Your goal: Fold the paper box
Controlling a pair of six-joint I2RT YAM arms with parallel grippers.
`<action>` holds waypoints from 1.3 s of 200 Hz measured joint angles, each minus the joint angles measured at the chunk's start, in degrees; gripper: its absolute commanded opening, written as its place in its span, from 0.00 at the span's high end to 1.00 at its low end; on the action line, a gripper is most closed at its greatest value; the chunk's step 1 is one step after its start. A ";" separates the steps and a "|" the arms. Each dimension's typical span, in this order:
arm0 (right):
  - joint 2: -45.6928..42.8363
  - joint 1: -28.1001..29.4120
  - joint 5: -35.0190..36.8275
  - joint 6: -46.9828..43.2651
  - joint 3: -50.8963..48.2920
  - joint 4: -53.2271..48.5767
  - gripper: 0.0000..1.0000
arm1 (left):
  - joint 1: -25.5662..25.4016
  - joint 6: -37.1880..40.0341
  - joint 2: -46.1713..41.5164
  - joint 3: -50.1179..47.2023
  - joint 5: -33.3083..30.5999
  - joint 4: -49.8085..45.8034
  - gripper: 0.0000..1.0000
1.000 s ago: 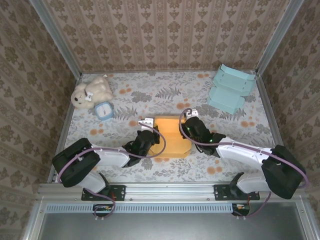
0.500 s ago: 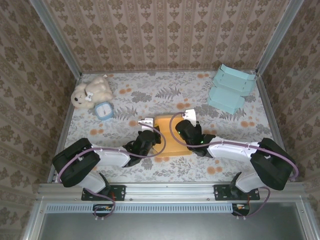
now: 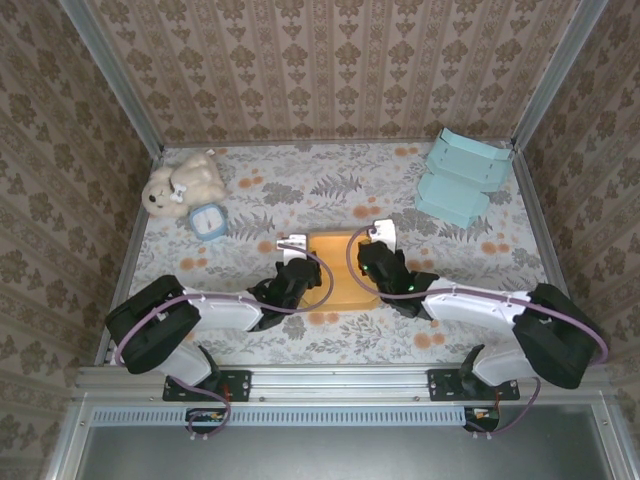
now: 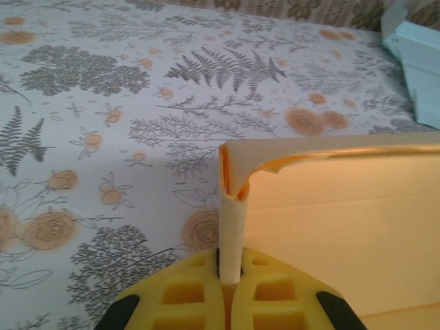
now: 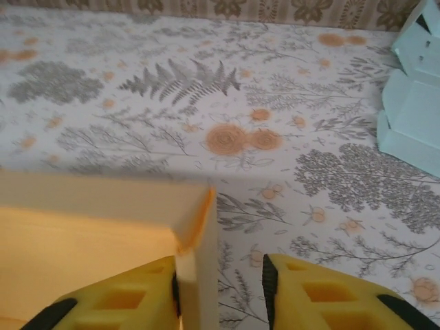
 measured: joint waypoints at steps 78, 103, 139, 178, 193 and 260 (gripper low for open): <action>-17.79 -1.40 -10.86 1.05 1.16 -14.91 0.44 | 0.37 4.07 0.81 0.28 -0.37 1.18 1.00; -18.86 -2.73 -11.45 1.05 2.21 -17.46 0.44 | 0.35 5.90 0.85 0.28 0.28 3.52 1.00; -18.45 -4.72 -14.12 1.03 2.34 -18.91 0.44 | -0.52 15.15 4.83 -1.88 -0.26 17.53 1.00; -16.09 -8.50 -16.13 1.05 2.21 -17.81 0.44 | -2.78 31.89 19.34 -1.46 1.60 33.27 1.00; -15.58 -9.01 -16.70 1.03 1.90 -17.03 0.44 | -2.78 36.00 20.87 0.66 2.29 36.57 1.00; -13.18 -11.10 -16.65 1.25 -0.28 -15.17 0.45 | -2.38 41.18 22.82 2.14 5.95 40.57 1.00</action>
